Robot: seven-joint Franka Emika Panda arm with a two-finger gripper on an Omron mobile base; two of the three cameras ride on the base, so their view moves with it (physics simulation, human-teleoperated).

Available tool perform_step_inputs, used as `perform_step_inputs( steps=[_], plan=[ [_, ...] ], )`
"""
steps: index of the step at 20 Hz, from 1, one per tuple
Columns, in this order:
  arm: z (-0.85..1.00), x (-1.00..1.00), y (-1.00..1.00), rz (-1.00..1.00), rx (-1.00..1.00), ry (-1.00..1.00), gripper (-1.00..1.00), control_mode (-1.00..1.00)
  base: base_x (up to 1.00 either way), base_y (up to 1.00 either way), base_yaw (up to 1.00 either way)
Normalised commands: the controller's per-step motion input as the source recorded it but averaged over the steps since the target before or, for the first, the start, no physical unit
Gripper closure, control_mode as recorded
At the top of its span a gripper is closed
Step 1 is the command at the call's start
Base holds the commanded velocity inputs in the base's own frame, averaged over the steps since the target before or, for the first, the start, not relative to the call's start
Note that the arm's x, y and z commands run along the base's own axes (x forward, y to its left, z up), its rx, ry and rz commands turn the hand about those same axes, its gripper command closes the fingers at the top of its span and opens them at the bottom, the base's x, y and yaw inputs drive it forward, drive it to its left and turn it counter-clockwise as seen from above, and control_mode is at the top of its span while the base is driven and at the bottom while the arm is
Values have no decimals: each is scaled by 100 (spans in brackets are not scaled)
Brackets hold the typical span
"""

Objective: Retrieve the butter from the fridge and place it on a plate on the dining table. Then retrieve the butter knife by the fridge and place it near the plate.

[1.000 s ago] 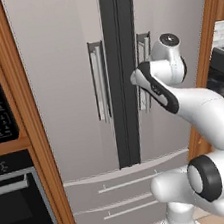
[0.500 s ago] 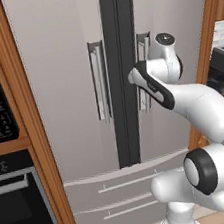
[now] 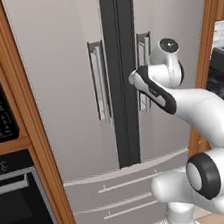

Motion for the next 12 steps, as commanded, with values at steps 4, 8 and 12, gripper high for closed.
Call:
perform_step_inputs(
  steps=[4,8,12],
  plan=[
    [0,0,-1,1,0,0,100,-100,0,0,0],
    [0,0,0,0,0,0,100,-100,0,0,0],
    [3,-37,0,-1,0,0,100,-100,0,0,0]
  ],
)
